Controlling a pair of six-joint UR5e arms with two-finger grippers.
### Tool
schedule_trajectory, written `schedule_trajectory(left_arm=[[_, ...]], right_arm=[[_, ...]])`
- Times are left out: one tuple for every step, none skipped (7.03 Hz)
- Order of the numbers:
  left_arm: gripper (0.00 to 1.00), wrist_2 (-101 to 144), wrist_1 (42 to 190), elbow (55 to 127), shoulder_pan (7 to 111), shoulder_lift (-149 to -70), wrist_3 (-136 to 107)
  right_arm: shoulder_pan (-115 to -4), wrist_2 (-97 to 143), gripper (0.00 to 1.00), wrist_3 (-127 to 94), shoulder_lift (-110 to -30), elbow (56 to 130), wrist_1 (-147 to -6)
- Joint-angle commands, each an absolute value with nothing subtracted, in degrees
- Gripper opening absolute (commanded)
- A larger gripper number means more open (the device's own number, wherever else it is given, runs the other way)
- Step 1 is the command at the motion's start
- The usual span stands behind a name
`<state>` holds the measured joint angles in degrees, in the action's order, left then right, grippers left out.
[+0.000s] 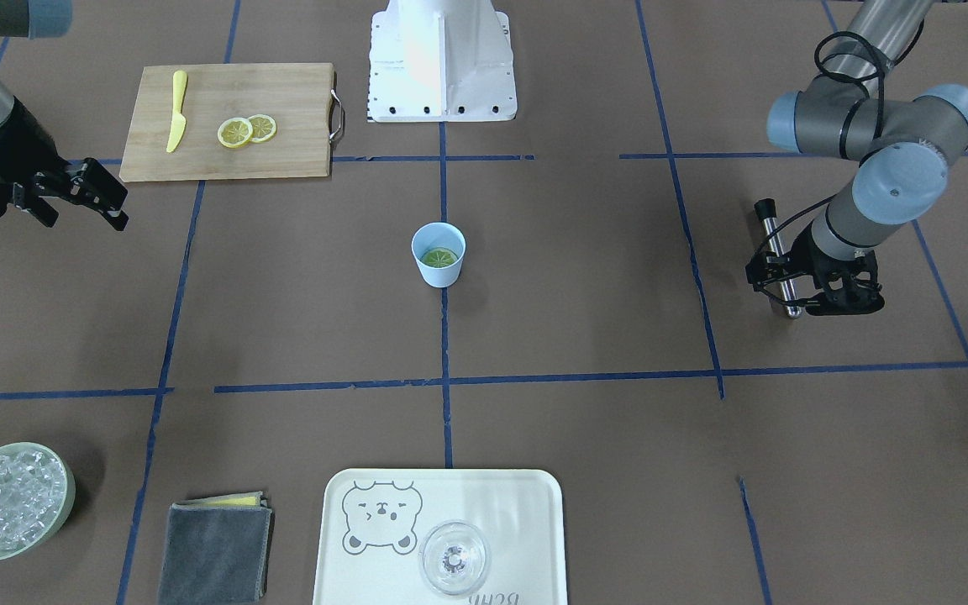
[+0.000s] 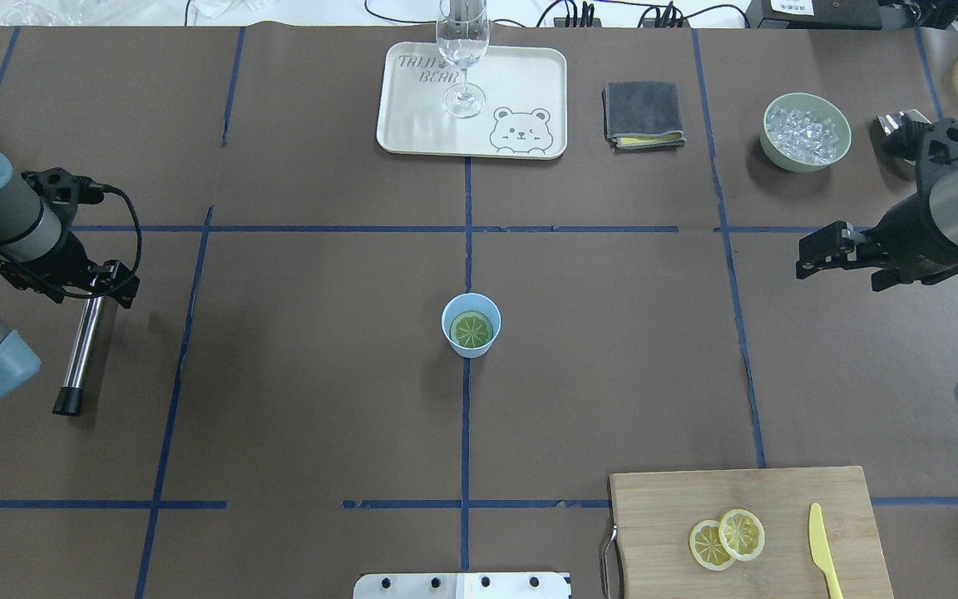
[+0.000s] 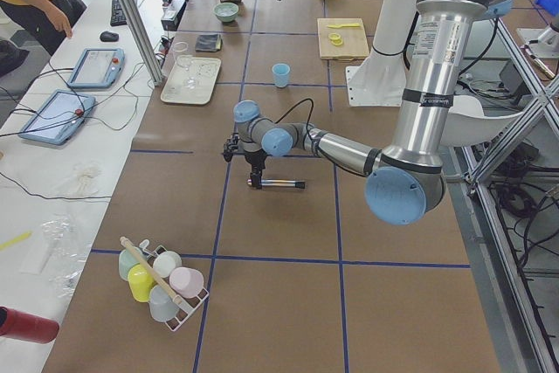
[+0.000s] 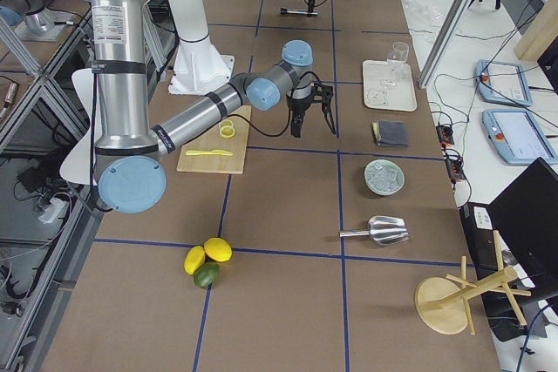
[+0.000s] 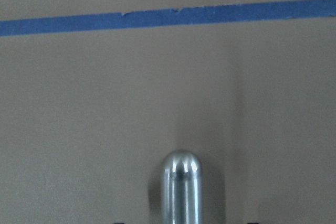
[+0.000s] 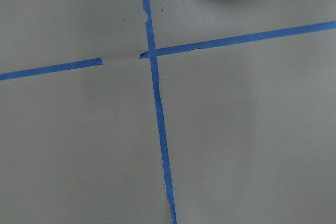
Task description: Squeeze lemon into cup
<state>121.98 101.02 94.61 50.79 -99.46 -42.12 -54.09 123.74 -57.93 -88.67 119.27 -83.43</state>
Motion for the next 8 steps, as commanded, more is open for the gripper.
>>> schedule_trajectory(left_arm=[[1.0, 121.99, 100.28, 101.92, 53.42, -98.96, -41.49], [1.0, 122.86, 99.94, 104.48, 58.4, -98.79, -40.79], [1.0, 127.66, 100.02, 106.85, 62.97, -95.92, -33.99], [1.0, 129.79, 100.19, 107.05, 70.24, -92.76, -21.31], [1.0, 131.9, 99.59, 106.27, 76.49, -91.07, -14.31], [1.0, 135.67, 99.41, 105.04, 81.08, -89.75, -13.19], [1.0, 136.31, 98.88, 102.42, 85.39, -89.65, -5.61], [1.0, 136.41, 92.44, 100.22, 89.69, -90.43, 1.25]], right_arm=[[-55.62, 123.92, 1.0, -55.56, -89.73, 119.18, -83.5], [-58.68, 125.49, 1.0, -50.33, -90.69, 118.57, -84.02], [-63.32, 130.12, 1.0, -44.1, -91.14, 115.95, -84.2], [-67.46, 132.25, 1.0, -37.42, -92.36, 113.4, -84.2], [-71.15, 132.45, 1.0, -30.13, -93.85, 111.29, -84.46], [-75.63, 133.58, 1.0, -21.36, -93.87, 106.66, -84.46], [-80.37, 135.42, 1.0, -13.18, -93.35, 101.57, -84.46], [-83.99, 136.92, 1.0, -6.48, -93.43, 97.86, -84.55]])
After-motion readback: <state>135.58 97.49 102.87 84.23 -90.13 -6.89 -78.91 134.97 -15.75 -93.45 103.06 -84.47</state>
